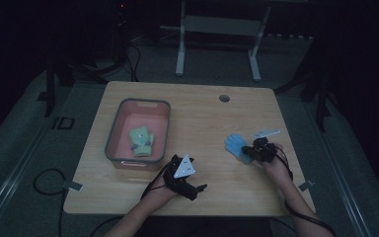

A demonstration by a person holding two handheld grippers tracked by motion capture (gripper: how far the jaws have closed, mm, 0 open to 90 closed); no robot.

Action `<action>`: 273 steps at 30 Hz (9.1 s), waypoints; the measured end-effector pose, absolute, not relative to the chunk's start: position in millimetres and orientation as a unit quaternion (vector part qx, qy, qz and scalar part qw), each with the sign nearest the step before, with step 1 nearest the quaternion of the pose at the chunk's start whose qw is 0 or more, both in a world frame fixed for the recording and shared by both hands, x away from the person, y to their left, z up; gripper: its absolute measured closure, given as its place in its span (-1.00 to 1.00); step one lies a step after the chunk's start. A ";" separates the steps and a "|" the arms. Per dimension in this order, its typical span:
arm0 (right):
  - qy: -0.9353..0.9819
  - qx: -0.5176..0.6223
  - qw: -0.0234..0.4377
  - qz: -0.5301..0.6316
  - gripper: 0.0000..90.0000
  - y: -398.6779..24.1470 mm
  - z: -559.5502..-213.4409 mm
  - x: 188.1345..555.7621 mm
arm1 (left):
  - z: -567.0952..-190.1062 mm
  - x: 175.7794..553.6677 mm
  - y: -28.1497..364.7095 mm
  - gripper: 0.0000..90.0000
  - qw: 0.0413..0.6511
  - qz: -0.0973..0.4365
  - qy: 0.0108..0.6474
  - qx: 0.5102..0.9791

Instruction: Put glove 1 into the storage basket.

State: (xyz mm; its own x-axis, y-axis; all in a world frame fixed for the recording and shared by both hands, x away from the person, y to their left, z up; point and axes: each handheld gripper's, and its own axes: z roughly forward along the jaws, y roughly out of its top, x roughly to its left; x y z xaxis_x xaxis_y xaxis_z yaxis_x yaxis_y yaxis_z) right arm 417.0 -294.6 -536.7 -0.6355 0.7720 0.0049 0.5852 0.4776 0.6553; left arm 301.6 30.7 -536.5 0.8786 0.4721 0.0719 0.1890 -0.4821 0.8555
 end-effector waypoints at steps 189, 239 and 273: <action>0.803 0.435 0.215 0.346 0.89 -339.6 -485.6 380.0 | -556.2 294.7 35.2 -0.95 0.475 0.150 0.161 0.852; 0.878 0.302 0.122 0.351 0.88 -254.2 -498.4 386.5 | -556.0 294.3 35.2 -0.95 0.470 0.151 0.153 0.856; 0.862 0.321 0.103 0.378 -0.69 -269.8 -514.4 377.2 | -554.3 295.5 34.5 -0.95 0.476 0.147 0.159 0.852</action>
State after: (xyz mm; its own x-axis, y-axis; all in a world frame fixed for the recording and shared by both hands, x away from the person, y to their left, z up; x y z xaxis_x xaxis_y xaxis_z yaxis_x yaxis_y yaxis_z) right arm 377.2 -269.8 -514.4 -0.7726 0.6316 0.0646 0.4751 0.5076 0.7188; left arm 295.5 34.5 -554.3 0.9062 0.4110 0.0996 0.1303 -0.4955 0.8588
